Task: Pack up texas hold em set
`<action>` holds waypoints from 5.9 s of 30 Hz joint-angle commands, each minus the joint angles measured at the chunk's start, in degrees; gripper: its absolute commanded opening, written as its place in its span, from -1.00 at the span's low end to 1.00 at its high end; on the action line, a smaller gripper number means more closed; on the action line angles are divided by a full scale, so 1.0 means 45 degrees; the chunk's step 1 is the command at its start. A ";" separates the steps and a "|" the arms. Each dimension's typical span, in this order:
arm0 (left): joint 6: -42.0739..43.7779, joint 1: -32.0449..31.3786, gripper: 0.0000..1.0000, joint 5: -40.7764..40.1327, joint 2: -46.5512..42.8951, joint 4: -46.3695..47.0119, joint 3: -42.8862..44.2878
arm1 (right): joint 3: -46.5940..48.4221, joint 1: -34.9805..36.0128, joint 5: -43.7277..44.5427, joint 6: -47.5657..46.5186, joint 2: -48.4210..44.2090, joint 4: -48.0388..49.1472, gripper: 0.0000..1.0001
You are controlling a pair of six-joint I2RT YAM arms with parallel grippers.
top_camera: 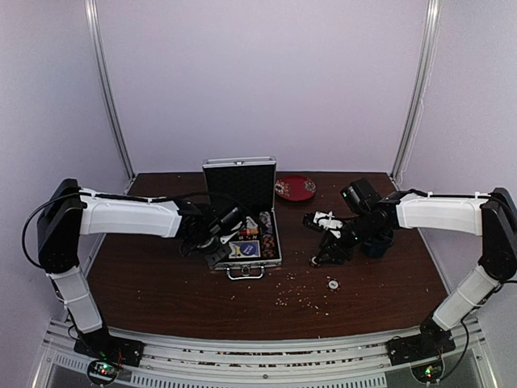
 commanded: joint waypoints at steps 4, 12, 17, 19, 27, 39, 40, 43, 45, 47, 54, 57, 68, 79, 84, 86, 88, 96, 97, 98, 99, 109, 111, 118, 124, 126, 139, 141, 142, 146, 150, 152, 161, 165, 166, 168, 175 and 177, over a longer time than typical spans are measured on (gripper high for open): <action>0.0503 0.0643 -0.31 -0.0136 0.0345 0.2045 -0.0298 | 0.0324 -0.0058 -0.0146 -0.0062 -0.0001 -0.0141 0.10; 0.0614 0.0849 -0.29 0.0390 0.1070 0.2382 0.0214 | 0.0384 -0.0057 -0.0166 -0.0158 0.0123 -0.0253 0.10; 0.0578 0.0929 -0.29 0.0347 0.1389 0.2432 0.0344 | 0.0386 -0.0058 -0.0184 -0.0209 0.0124 -0.0298 0.10; 0.0572 0.0944 -0.26 0.0274 0.1463 0.2473 0.0373 | 0.0390 -0.0056 -0.0186 -0.0235 0.0120 -0.0308 0.10; 0.0538 0.1016 -0.13 0.0113 0.1806 0.2693 0.0617 | 0.0435 -0.0050 -0.0205 -0.0306 0.0180 -0.0410 0.10; 0.0367 0.1072 0.34 -0.0135 0.1787 0.2256 0.0773 | 0.0513 -0.0058 -0.0322 -0.0352 0.0333 -0.0551 0.10; 0.0352 0.1073 0.34 -0.0083 0.1713 0.2146 0.0788 | 0.0514 -0.0058 -0.0339 -0.0354 0.0336 -0.0557 0.10; 0.0395 0.1062 0.35 0.0394 0.1319 0.1699 0.0823 | 0.0527 -0.0057 -0.0374 -0.0335 0.0333 -0.0589 0.10; 0.0472 0.1073 0.36 0.0962 0.0909 0.1270 0.0893 | 0.0523 -0.0067 -0.0408 -0.0335 0.0317 -0.0605 0.10; 0.0616 0.1072 0.37 0.1601 0.0325 0.0880 0.0971 | 0.0537 -0.0057 -0.0438 -0.0355 0.0336 -0.0637 0.11; 0.1228 0.1071 0.44 0.1933 -0.1254 -0.0229 0.2497 | 0.1116 -0.0058 -0.0363 -0.0258 0.0298 -0.1047 0.12; 0.1356 0.1073 0.46 0.2481 -0.1436 0.0076 0.3361 | 0.1721 -0.0058 -0.0066 -0.0374 0.0321 -0.1525 0.13; 0.1783 0.1071 0.41 0.2957 -0.1868 0.3503 0.3138 | 0.4094 0.0365 0.2803 -0.0777 0.2248 -0.3615 0.07; 0.1734 0.1131 0.47 0.2592 -0.3459 0.5009 0.0524 | 0.5080 0.0744 0.3610 -0.0259 0.4352 -0.4458 0.04; 0.1656 0.1132 0.46 0.2679 -0.3426 0.4863 0.0608 | 0.5323 0.0866 0.3583 -0.0108 0.5034 -0.4532 0.04; 0.1645 0.1132 0.46 0.2575 -0.3474 0.4844 0.0617 | 0.5380 0.0933 0.3597 -0.0082 0.5226 -0.4565 0.05; 0.1651 0.1132 0.46 0.2501 -0.3518 0.4824 0.0601 | 0.5405 0.0983 0.3701 -0.0064 0.5403 -0.4636 0.05; 0.1695 0.1132 0.46 0.2461 -0.3468 0.4765 0.0618 | 0.5444 0.1036 0.3882 -0.0071 0.5627 -0.4815 0.05; 0.1710 0.1132 0.46 0.2434 -0.3456 0.4765 0.0618 | 0.5447 0.1046 0.3909 -0.0046 0.5641 -0.4808 0.05; 0.1712 0.1132 0.46 0.2431 -0.3437 0.4750 0.0632 | 0.5467 0.1045 0.3915 -0.0016 0.5665 -0.4788 0.05; 0.1714 0.1132 0.46 0.2428 -0.3438 0.4731 0.0646 | 0.5464 0.1064 0.3943 0.0005 0.5685 -0.4775 0.04; 0.1715 0.1129 0.46 0.2386 -0.3383 0.4726 0.0637 | 0.5671 0.1056 0.4544 0.0278 0.5469 -0.4622 0.04; 0.1729 0.1129 0.46 0.2390 -0.3358 0.4706 0.0654 | 0.5697 0.1056 0.4588 0.0290 0.5473 -0.4569 0.05; 0.1753 0.1131 0.46 0.2443 -0.3280 0.4656 0.0676 | 0.5900 0.1056 0.4468 0.0307 0.5921 -0.4649 0.08; 0.1798 0.1132 0.45 0.2472 -0.3235 0.4591 0.0696 | 0.5964 0.1061 0.4267 0.0289 0.6174 -0.4799 0.08; 0.1812 0.1132 0.46 0.2467 -0.3217 0.4576 0.0706 | 0.5966 0.1056 0.4199 0.0272 0.6229 -0.4871 0.08; 0.1878 0.1132 0.45 0.2444 -0.3095 0.4478 0.0745 | 0.5729 0.1212 0.4541 0.0295 0.6310 -0.4903 -0.12; 0.1889 0.1132 0.46 0.2447 -0.3094 0.4496 0.0754 | 0.5728 0.1246 0.4476 0.0309 0.6215 -0.4976 -0.21; 0.1873 0.1132 0.45 0.2437 -0.3080 0.4497 0.0754 | 0.5741 0.1250 0.4433 0.0309 0.6127 -0.5055 -0.24; 0.1885 0.1122 0.46 0.2457 -0.3044 0.4496 0.0737 | 0.5706 0.1256 0.4227 0.0367 0.5475 -0.5252 -0.30; 0.1885 0.1132 0.46 0.2481 -0.2998 0.4489 0.0735 | 0.5268 0.1251 0.4074 0.0344 0.4430 -0.5355 -0.31; 0.1886 0.1131 0.45 0.2505 -0.3007 0.4478 0.0751 | 0.4809 0.1251 0.3953 0.0213 0.3896 -0.5343 -0.30; 0.1888 0.1132 0.46 0.2523 -0.2982 0.4449 0.0771 | 0.2739 0.1326 0.3583 -0.0361 0.2808 -0.5478 -0.29; 0.1890 0.1132 0.45 0.2492 -0.2958 0.4450 0.0774 | 0.2373 0.1441 0.3598 -0.0442 0.2799 -0.5314 -0.28; 0.1888 0.1127 0.46 0.2472 -0.2943 0.4437 0.0774 | 0.2346 0.1477 0.3588 -0.0461 0.2822 -0.5315 -0.28; 0.1891 0.1131 0.46 0.2450 -0.2921 0.4426 0.0774 | 0.2320 0.1531 0.3584 -0.0471 0.2915 -0.5313 -0.27; 0.1930 0.1132 0.45 0.2398 -0.2924 0.4423 0.0774 | 0.2209 0.1734 0.3651 -0.0559 0.3163 -0.5468 -0.26; 0.1927 0.1129 0.45 0.2393 -0.2919 0.4424 0.0773 | 0.2161 0.1754 0.3725 -0.0552 0.3199 -0.5438 -0.26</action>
